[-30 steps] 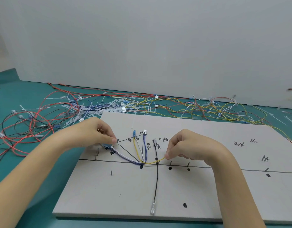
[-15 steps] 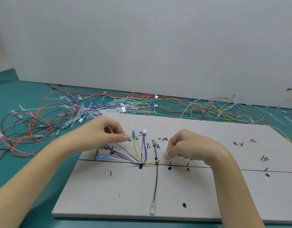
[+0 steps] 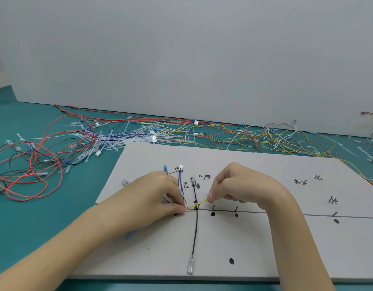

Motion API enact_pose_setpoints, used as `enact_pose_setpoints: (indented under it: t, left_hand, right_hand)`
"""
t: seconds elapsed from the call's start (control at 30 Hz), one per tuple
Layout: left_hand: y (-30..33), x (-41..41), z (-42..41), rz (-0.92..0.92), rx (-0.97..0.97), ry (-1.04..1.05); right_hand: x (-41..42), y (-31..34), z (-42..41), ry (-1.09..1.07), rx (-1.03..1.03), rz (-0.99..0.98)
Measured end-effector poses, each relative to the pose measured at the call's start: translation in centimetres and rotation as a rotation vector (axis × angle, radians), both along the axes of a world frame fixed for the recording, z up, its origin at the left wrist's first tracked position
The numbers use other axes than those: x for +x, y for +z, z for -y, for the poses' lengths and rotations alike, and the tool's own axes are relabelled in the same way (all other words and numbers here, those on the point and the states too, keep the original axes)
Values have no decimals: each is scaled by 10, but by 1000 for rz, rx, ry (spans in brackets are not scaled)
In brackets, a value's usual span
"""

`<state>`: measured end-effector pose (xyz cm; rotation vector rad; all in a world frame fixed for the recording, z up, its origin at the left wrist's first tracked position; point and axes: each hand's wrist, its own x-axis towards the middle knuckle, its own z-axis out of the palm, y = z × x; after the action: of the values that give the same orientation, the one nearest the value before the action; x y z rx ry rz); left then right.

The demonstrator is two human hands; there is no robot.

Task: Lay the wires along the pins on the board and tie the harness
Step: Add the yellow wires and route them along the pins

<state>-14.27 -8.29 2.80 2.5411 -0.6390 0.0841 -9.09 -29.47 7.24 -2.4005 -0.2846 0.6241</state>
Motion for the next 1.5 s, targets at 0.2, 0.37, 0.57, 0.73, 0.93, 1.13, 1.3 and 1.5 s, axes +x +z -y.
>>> enact_pose_setpoints:
  t: [0.2, 0.37, 0.57, 0.73, 0.93, 1.13, 1.3, 1.5]
  left_hand:
    - [-6, -2, 5, 45, -14, -18]
    - [-6, -4, 7, 19, -108, -52]
    - [-10, -5, 11, 76, -69, -36]
    - [-9, -10, 15, 104, 15, -20]
    - [-2, -12, 9, 20, 109, 2]
    - [5, -13, -9, -170, 103, 49]
    - [14, -12, -18, -248, 87, 95]
    - [19, -11, -33, -378, 62, 151]
  right_hand:
    - [3, -1, 4, -78, 141, 81]
    - [1, -1, -2, -43, 280, 16]
    - [3, -6, -7, -63, 322, 21]
    - [7, -19, -23, -110, 389, 105]
    - [16, -34, -33, -167, 281, 289]
    - [21, -37, -30, -166, 338, 191]
    - [23, -39, -30, -174, 329, 173]
    - [22, -42, -32, -247, 315, 189]
